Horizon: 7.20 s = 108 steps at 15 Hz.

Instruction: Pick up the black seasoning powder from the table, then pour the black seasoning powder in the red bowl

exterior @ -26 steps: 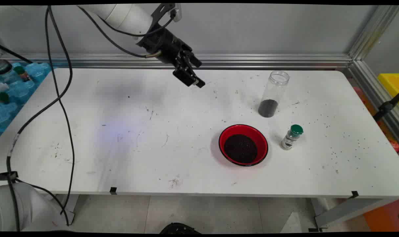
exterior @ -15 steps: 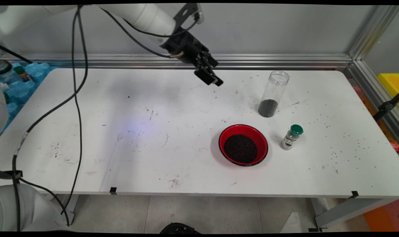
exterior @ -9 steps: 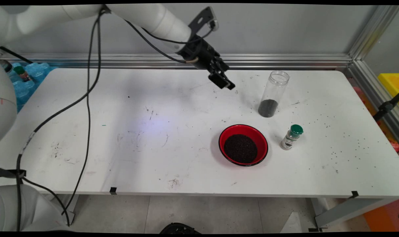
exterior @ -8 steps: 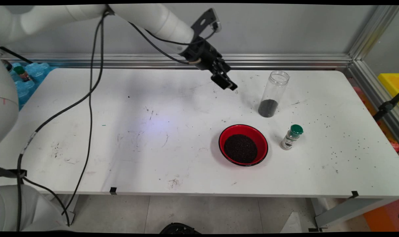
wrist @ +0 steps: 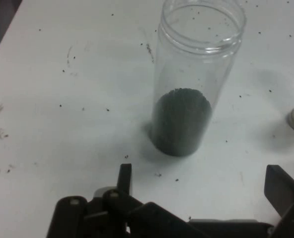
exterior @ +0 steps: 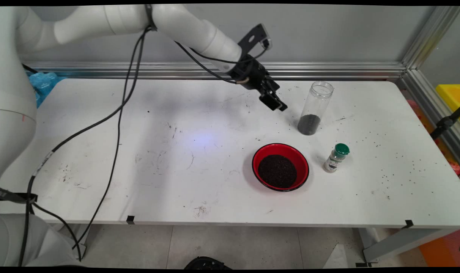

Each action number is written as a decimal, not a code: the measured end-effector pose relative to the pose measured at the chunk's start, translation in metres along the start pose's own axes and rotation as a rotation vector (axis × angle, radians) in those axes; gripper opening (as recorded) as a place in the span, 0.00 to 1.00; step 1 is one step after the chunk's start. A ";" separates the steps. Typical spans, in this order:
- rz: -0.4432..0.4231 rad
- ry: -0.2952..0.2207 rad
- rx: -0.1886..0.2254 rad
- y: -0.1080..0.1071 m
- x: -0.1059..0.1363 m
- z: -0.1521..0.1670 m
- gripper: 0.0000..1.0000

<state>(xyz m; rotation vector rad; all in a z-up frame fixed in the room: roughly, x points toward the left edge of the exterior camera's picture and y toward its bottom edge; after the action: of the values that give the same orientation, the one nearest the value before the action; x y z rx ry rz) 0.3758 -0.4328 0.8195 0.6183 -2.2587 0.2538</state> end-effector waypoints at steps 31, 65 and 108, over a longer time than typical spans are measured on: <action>-0.104 0.112 -0.040 -0.001 -0.021 0.120 1.00; -0.117 0.202 0.004 0.008 -0.002 0.112 0.00; 1.201 0.145 0.052 0.042 0.051 -0.003 0.00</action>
<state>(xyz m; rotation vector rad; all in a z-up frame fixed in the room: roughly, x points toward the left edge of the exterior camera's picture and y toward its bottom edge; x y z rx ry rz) 0.3269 -0.4138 0.8593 -0.7854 -2.2061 0.8869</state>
